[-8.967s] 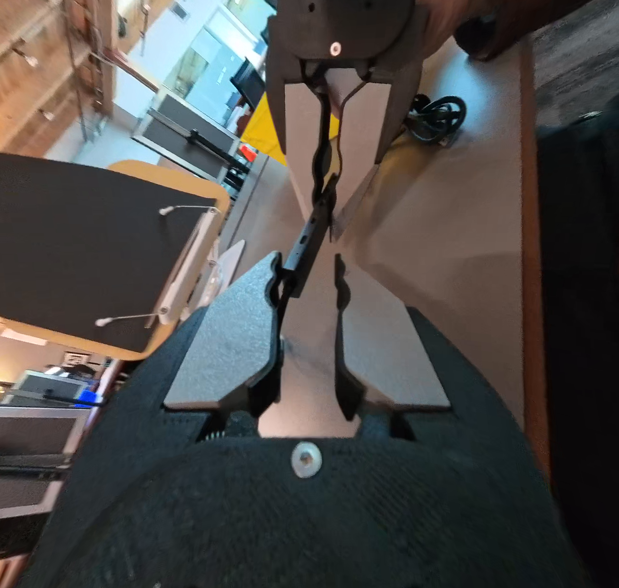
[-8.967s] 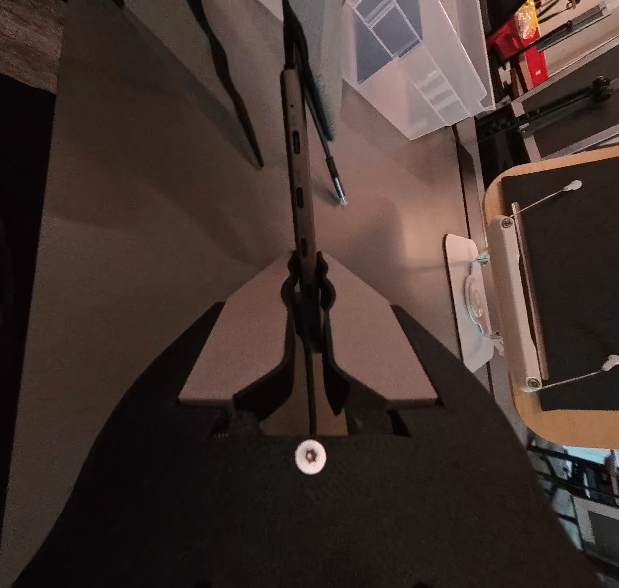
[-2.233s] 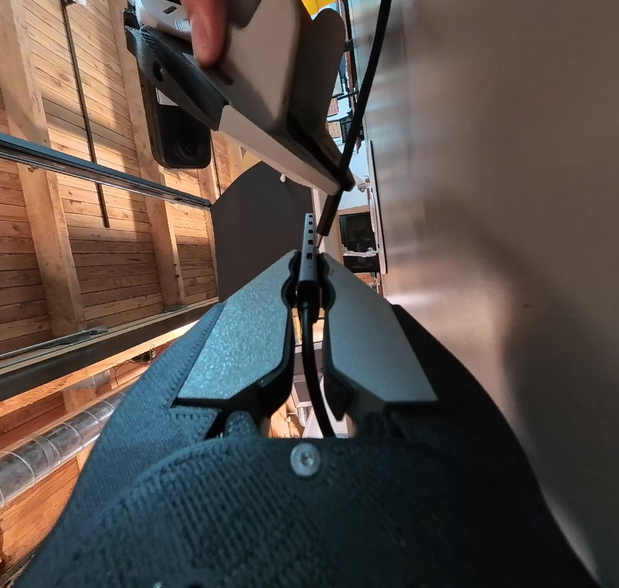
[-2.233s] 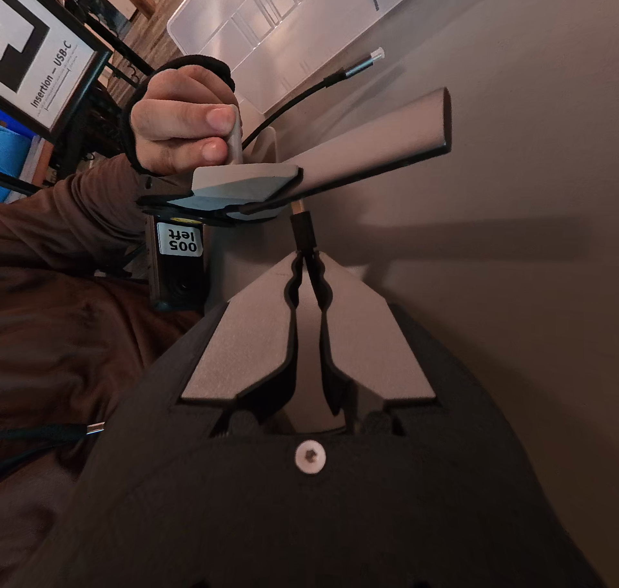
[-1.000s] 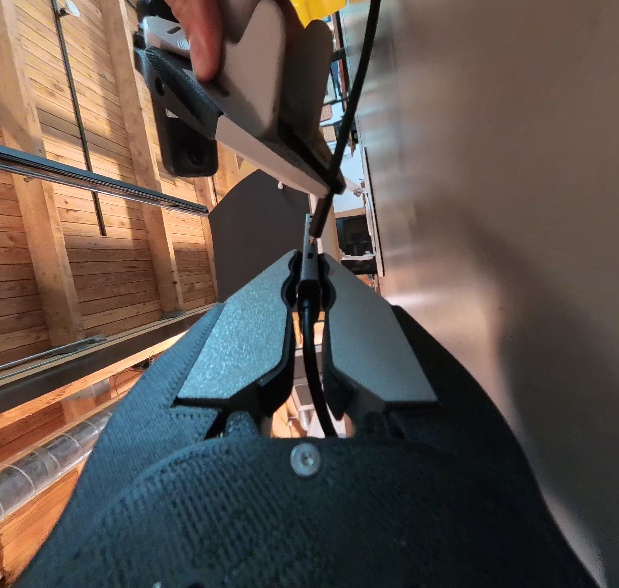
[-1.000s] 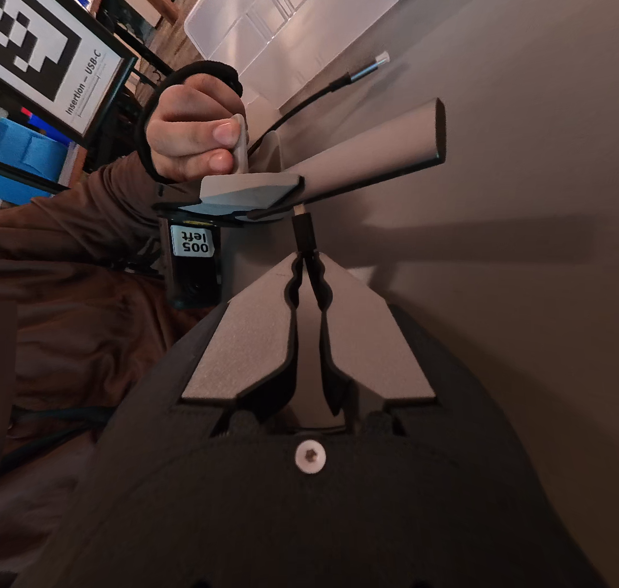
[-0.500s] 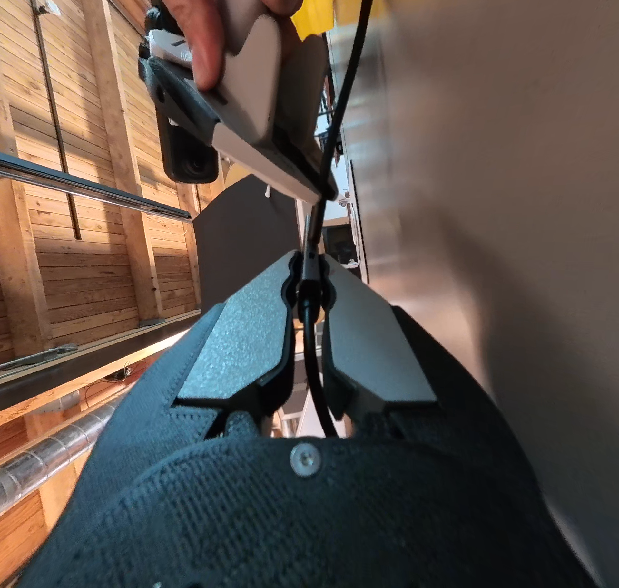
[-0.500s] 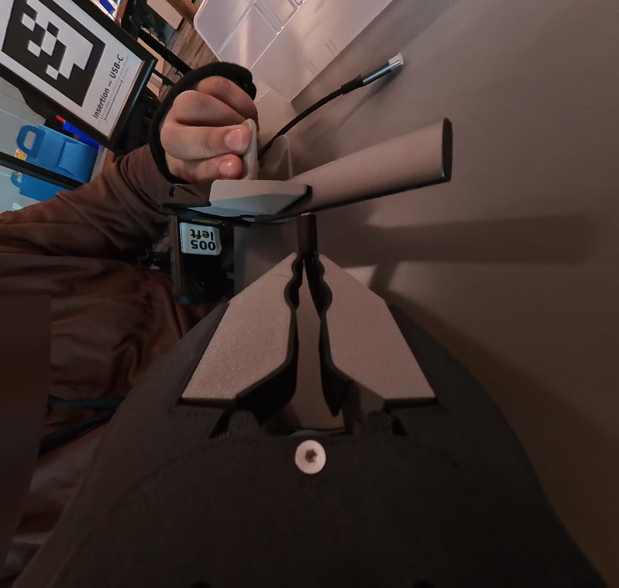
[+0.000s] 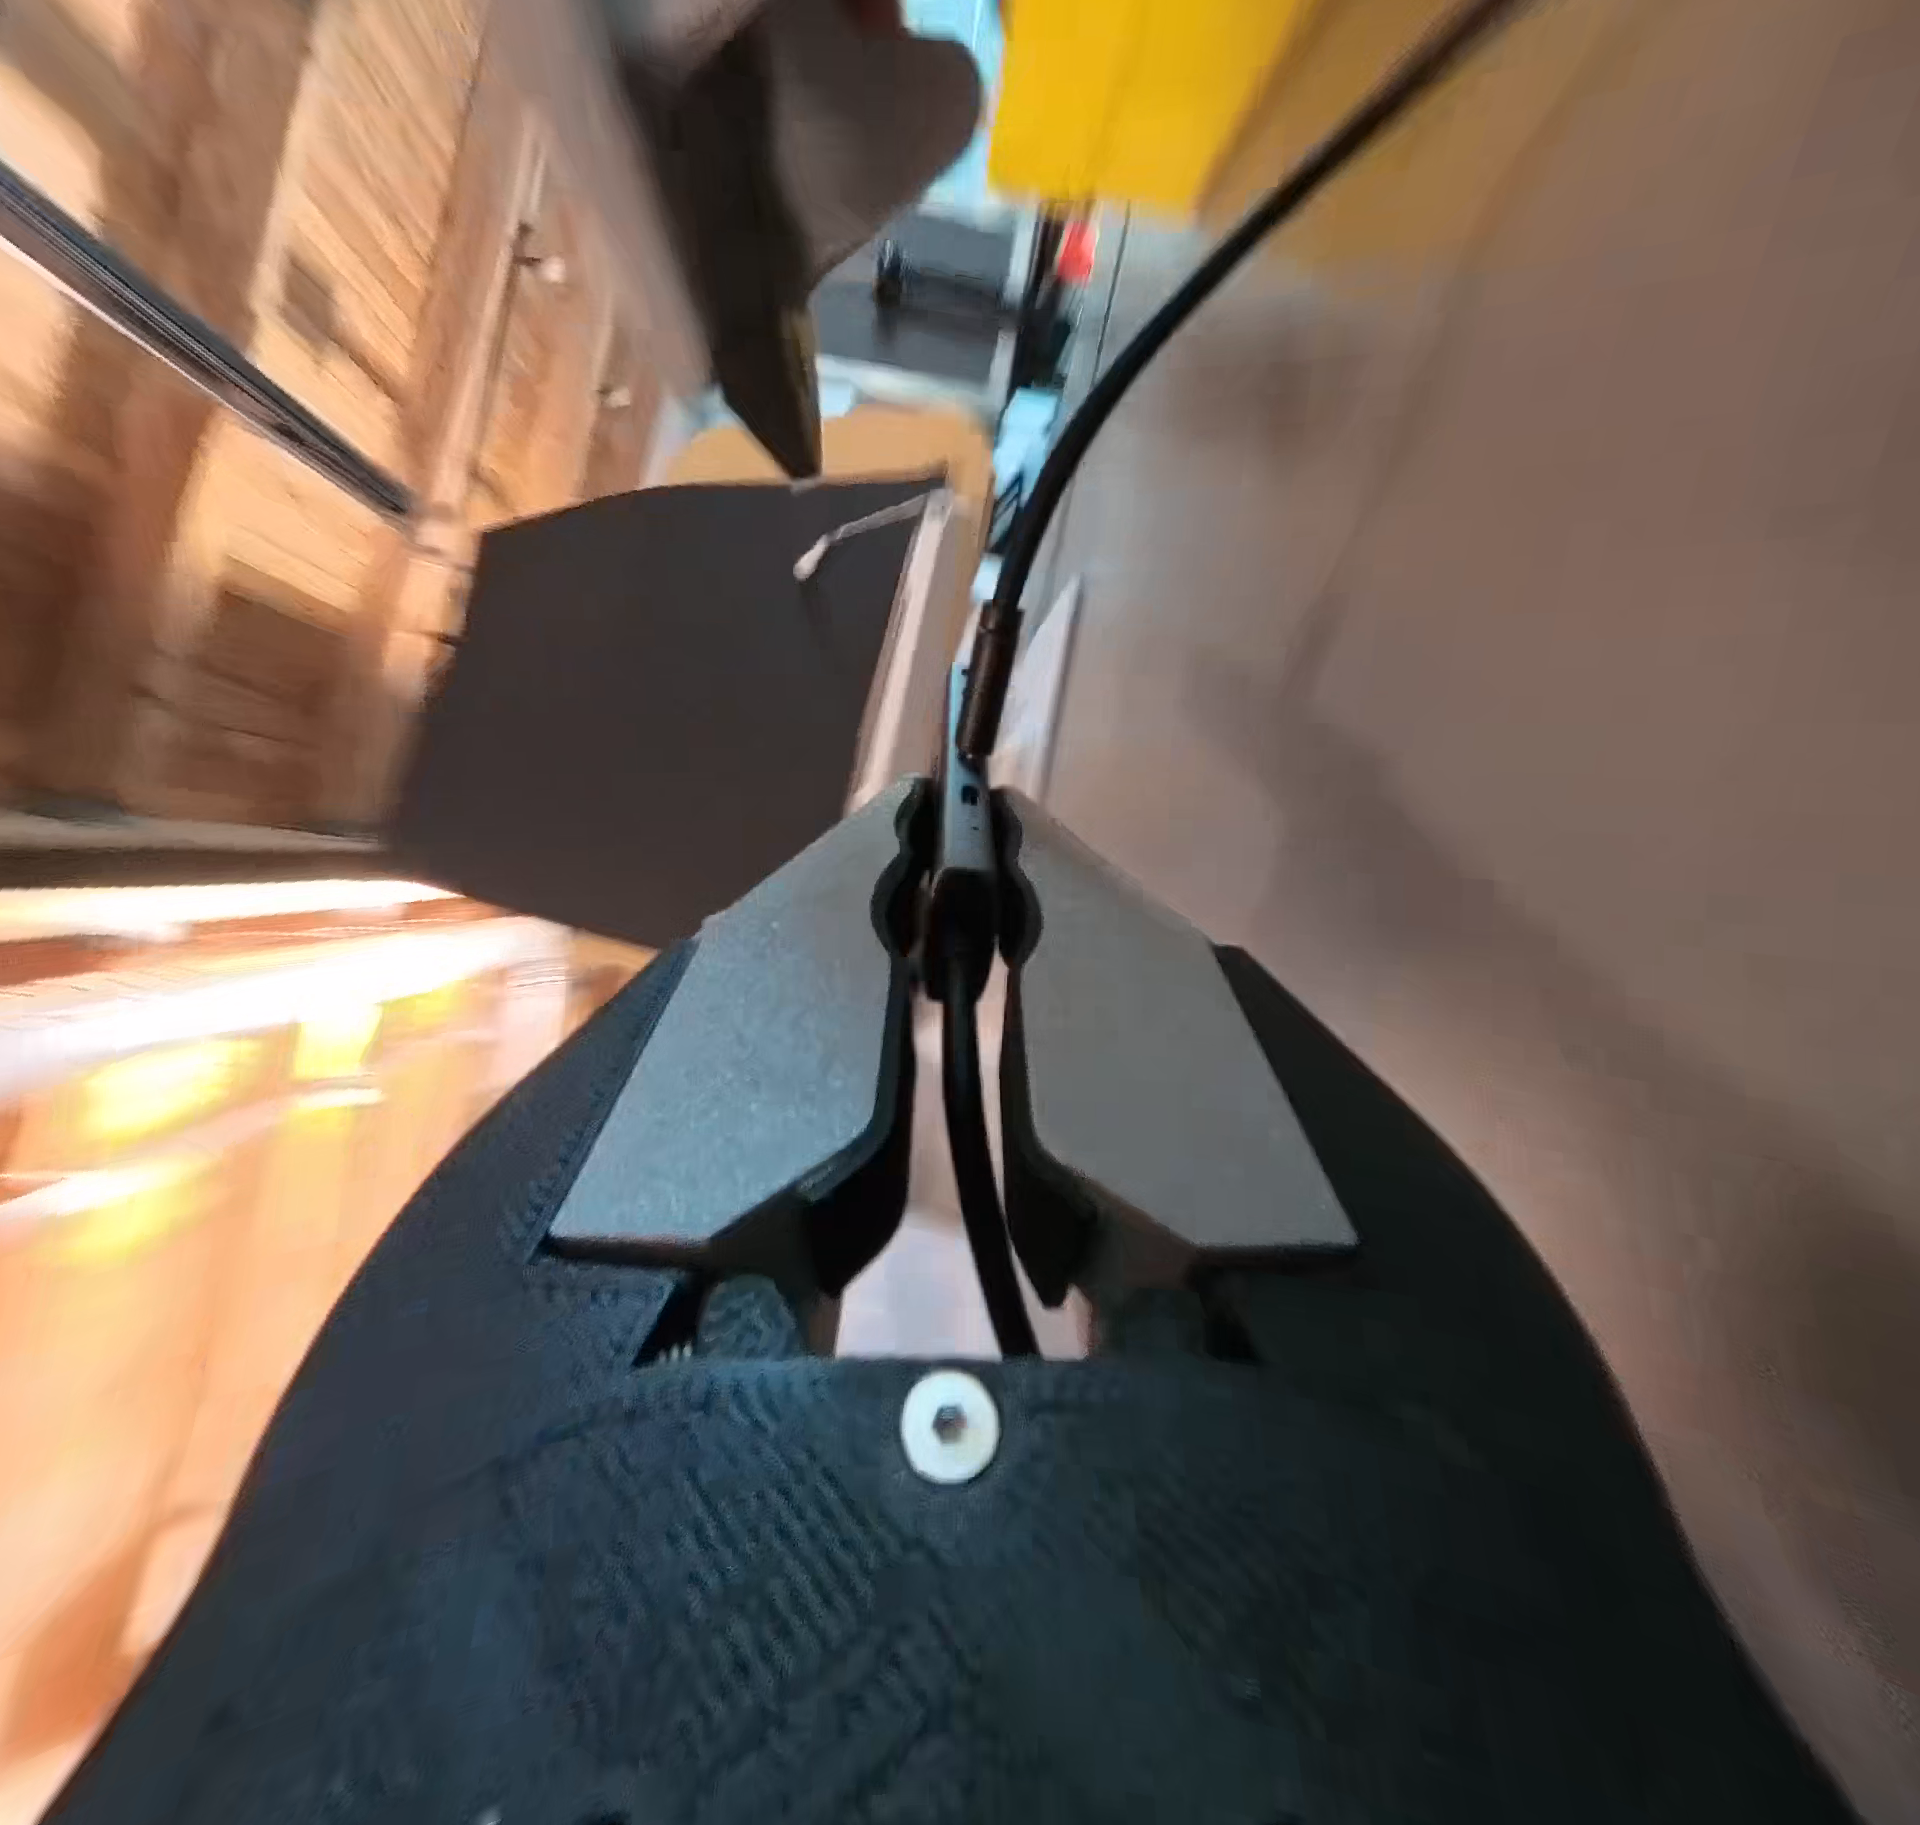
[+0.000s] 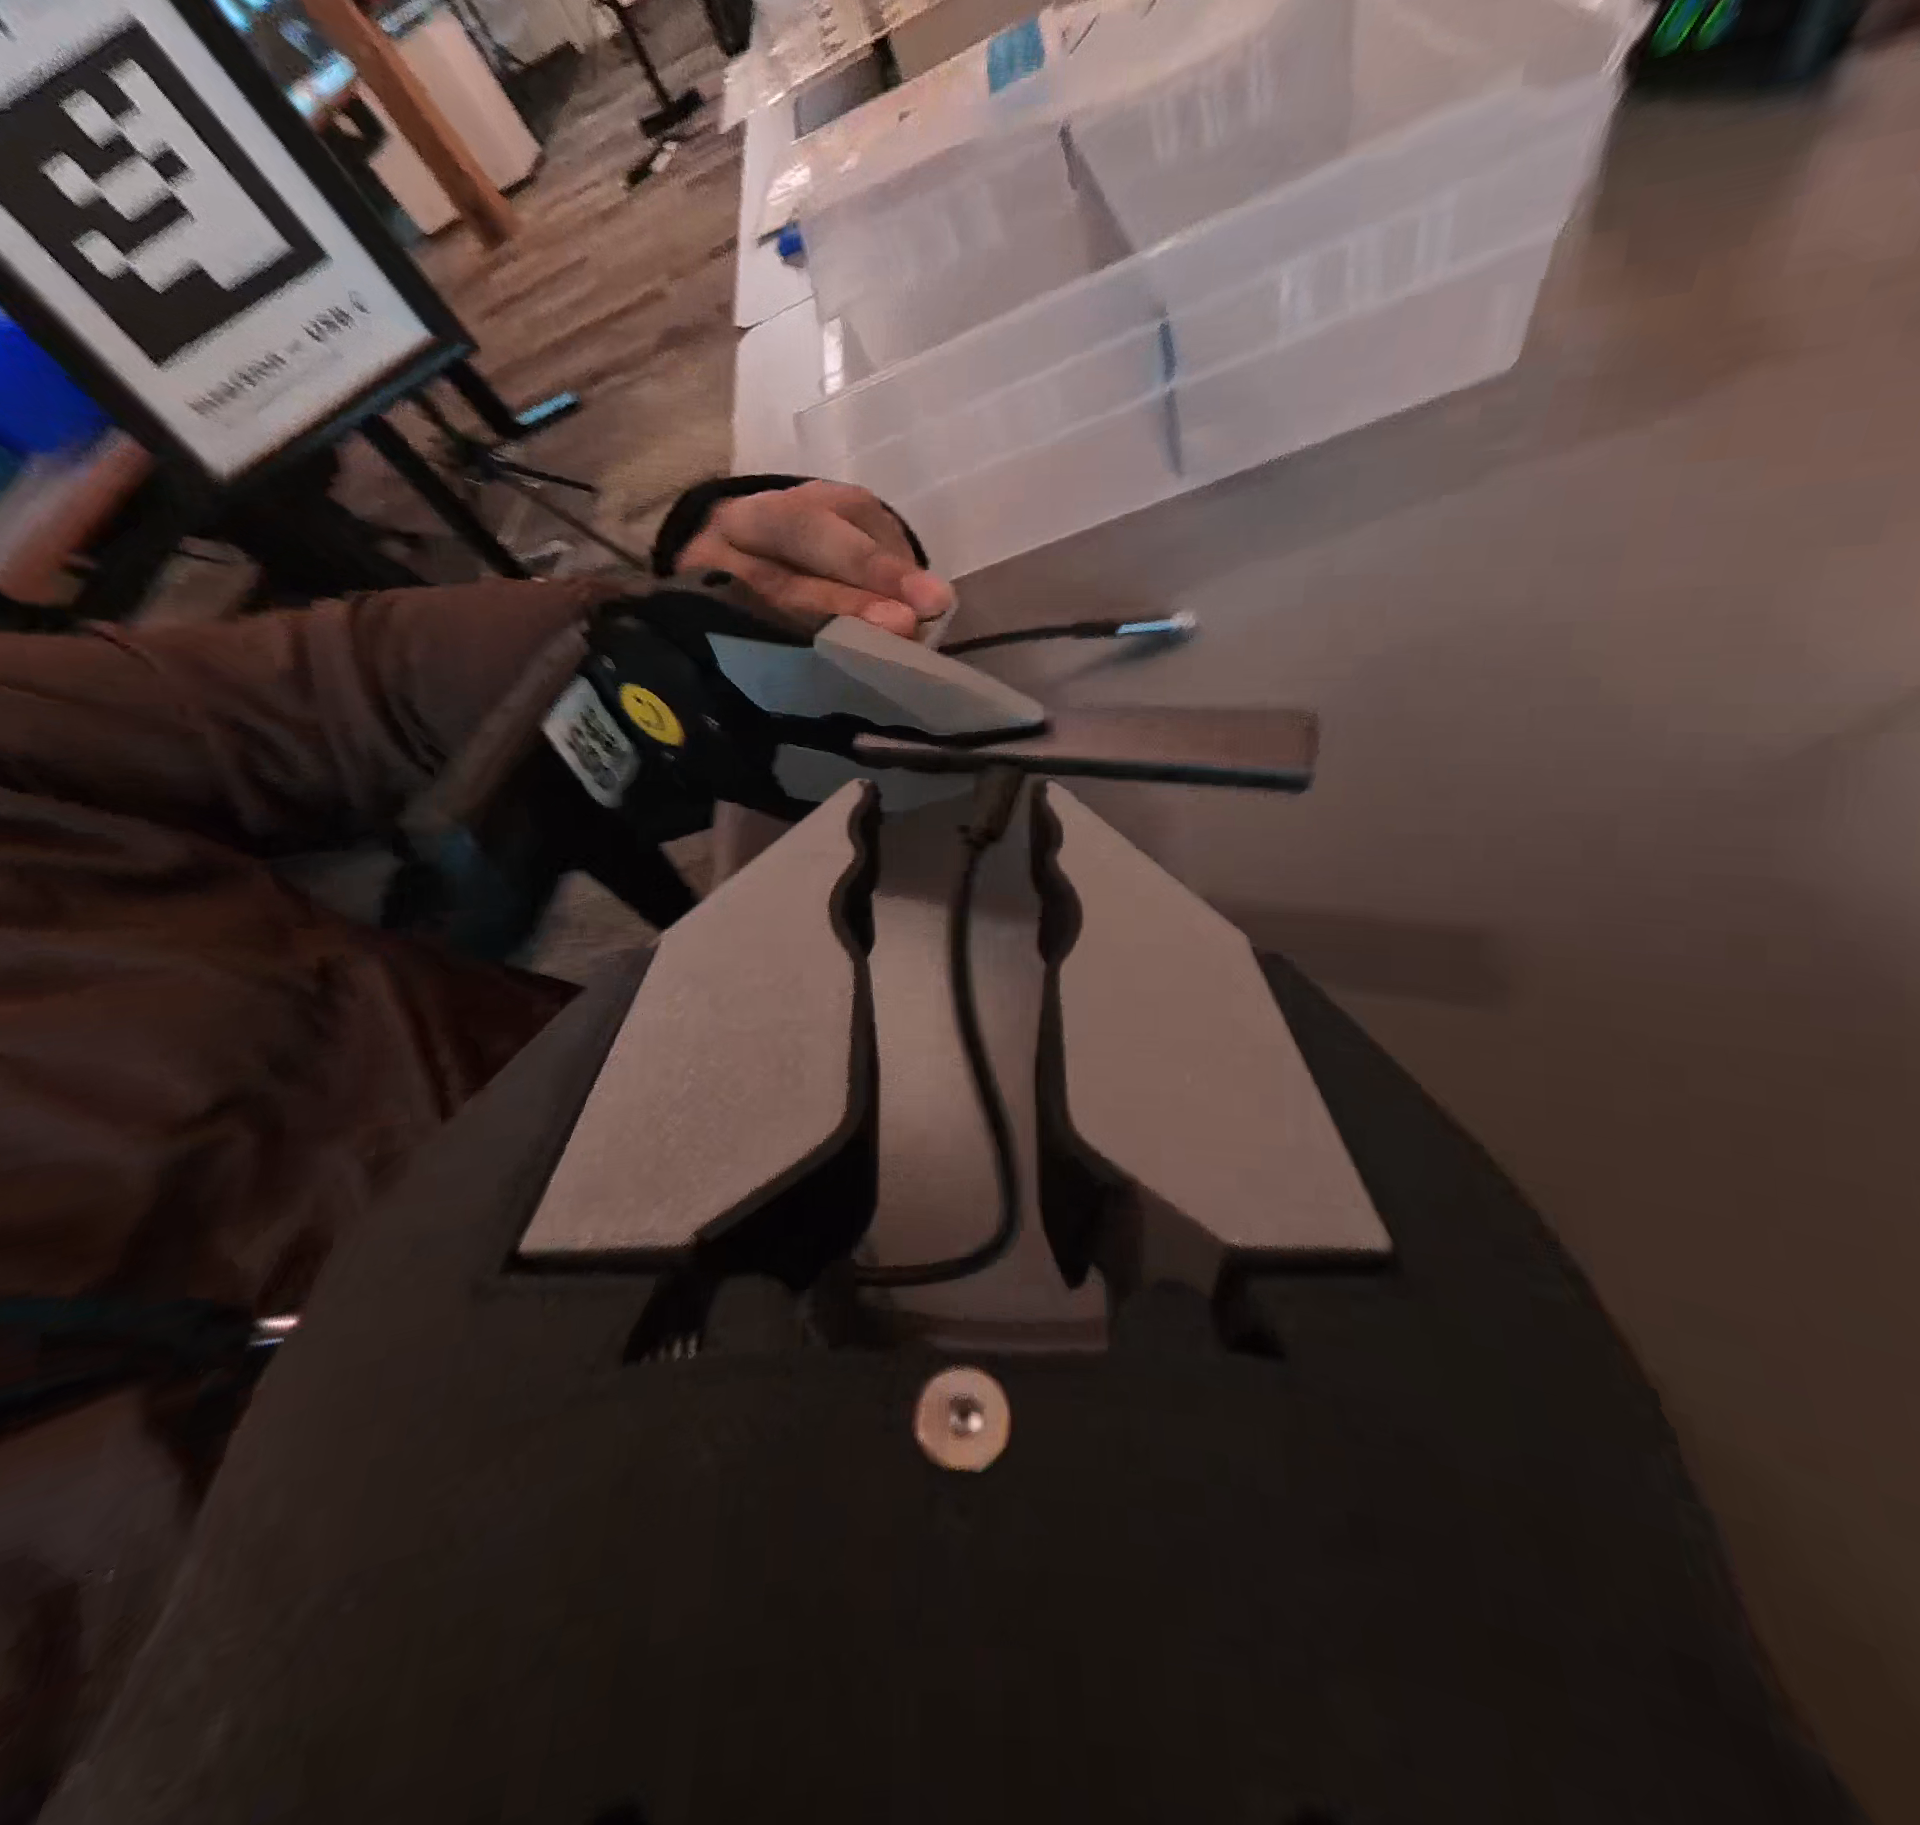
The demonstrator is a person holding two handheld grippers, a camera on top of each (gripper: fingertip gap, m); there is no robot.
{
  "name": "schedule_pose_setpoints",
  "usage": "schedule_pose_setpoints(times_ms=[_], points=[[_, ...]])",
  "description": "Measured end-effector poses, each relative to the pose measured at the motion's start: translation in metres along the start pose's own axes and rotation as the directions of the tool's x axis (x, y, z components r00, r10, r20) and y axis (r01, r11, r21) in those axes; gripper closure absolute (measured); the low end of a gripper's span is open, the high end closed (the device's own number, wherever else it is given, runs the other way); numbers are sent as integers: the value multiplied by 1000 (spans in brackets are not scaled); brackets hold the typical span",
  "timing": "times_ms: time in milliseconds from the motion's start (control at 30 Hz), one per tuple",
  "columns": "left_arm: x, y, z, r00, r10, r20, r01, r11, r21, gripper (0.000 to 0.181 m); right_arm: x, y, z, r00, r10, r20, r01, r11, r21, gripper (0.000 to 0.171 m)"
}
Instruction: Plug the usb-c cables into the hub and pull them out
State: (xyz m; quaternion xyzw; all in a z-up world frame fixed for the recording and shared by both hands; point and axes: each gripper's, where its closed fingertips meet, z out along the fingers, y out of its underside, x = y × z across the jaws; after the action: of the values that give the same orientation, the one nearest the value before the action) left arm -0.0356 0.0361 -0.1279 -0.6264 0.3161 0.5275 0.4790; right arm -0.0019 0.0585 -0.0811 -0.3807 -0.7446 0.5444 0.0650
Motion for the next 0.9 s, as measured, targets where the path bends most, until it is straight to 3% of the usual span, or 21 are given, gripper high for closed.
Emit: schedule_pose_setpoints(times_ms=[100, 167, 233, 267, 367, 433, 567, 800, 900], points=[[-9, -13, -6, 972, -227, -64, 233, 967, 100, 173, -1, -6, -13, 976, -195, -101, 195, 981, -3, 137], [-11, -25, -10, 909, -384, -161, 408, 899, 161, 174, -2, -6, -15, 932, -327, -158, 327, 945, -21, 130], [-14, -37, -16, 849, -470, -242, 518, 829, 210, 173, -4, -2, -9, 880, -432, -199, 433, 901, -43, 105], [-17, -42, -18, 824, -501, -263, 558, 798, 229, 173, -10, 3, -3, 856, -484, -181, 482, 874, -57, 101], [-20, -47, -22, 763, -562, -321, 640, 729, 244, 174, -24, 25, 13, 793, -600, -105, 586, 798, -140, 111], [-20, -46, -24, 735, -581, -351, 669, 704, 237, 175, -20, 28, 17, 749, -648, -138, 623, 760, -185, 116], [-18, -56, -32, 665, -595, -451, 734, 632, 249, 174, -20, 21, 17, 681, -704, -203, 684, 710, -167, 160], [-13, -61, -34, 629, -591, -505, 759, 607, 234, 174, -21, 29, 23, 650, -737, -184, 701, 675, -230, 161], [-15, -58, -31, 598, -638, -486, 789, 577, 212, 170, -20, 28, 21, 684, -710, -169, 670, 702, -241, 162]])
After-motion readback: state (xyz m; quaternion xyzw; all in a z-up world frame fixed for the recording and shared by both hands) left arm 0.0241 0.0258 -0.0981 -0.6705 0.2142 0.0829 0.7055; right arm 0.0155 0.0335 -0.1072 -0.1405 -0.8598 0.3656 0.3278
